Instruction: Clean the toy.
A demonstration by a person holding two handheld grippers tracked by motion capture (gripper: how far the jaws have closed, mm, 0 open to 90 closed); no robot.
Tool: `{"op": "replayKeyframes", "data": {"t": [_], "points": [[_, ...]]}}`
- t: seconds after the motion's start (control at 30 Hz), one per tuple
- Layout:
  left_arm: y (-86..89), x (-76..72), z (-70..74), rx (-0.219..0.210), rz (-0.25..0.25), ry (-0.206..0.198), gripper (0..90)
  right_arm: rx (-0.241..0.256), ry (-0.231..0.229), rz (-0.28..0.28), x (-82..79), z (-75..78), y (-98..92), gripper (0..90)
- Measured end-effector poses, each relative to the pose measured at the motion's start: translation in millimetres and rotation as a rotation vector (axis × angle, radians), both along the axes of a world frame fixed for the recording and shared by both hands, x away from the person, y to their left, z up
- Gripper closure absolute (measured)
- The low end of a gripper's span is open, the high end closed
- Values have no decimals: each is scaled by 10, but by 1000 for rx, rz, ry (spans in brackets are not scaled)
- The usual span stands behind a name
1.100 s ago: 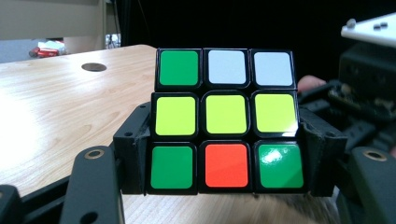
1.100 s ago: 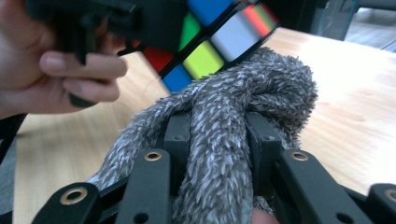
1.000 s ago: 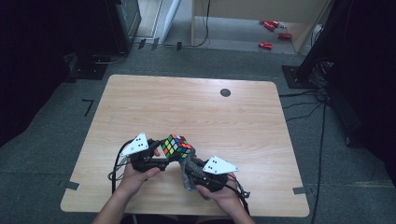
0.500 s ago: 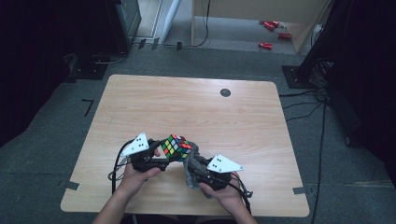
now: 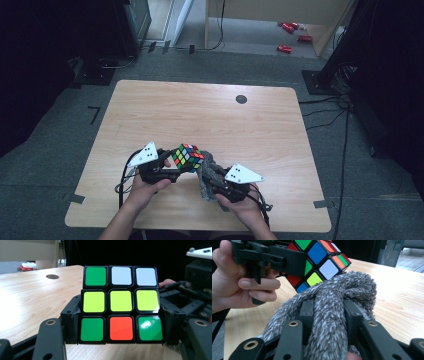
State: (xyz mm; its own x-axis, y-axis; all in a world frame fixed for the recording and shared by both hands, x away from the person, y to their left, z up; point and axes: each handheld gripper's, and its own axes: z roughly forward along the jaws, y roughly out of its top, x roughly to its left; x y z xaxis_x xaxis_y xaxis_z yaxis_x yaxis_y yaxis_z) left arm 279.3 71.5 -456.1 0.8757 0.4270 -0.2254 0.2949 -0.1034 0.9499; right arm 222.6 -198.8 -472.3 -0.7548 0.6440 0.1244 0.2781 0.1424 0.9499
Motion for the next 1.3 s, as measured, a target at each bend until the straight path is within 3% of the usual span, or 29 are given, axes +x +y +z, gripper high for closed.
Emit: {"op": "replayKeyframes", "data": {"t": [0.13, 0.17, 0.33, 0.53, 0.93, 1.07, 1.17, 1.3], "points": [[-3, -6, 4, 0, -1, -2, 342, -26, 12, 22, -21, -57, 81, 669], [5, -2, 6, -1, 0, -1, 342, -52, 22, 51, -36, -91, 147, 668], [21, 6, 5, -8, 2, 1, 342, -96, 1, 74, -58, -92, 194, 666], [-14, -9, -2, 2, -8, 0, 342, 5, -3, 1, 13, 9, -36, 669], [-10, 4, -16, 3, -7, 5, 342, -73, 17, 73, -28, -110, 151, 666], [-13, 1, -16, 3, -9, 4, 342, -48, -2, 48, -1, -46, 54, 669], [-50, -12, -25, 12, -19, 4, 342, 23, 13, -14, 39, -9, -83, 675], [-57, -18, -14, 4, -22, 3, 342, 15, 11, -4, 27, -28, -52, 675]]}}
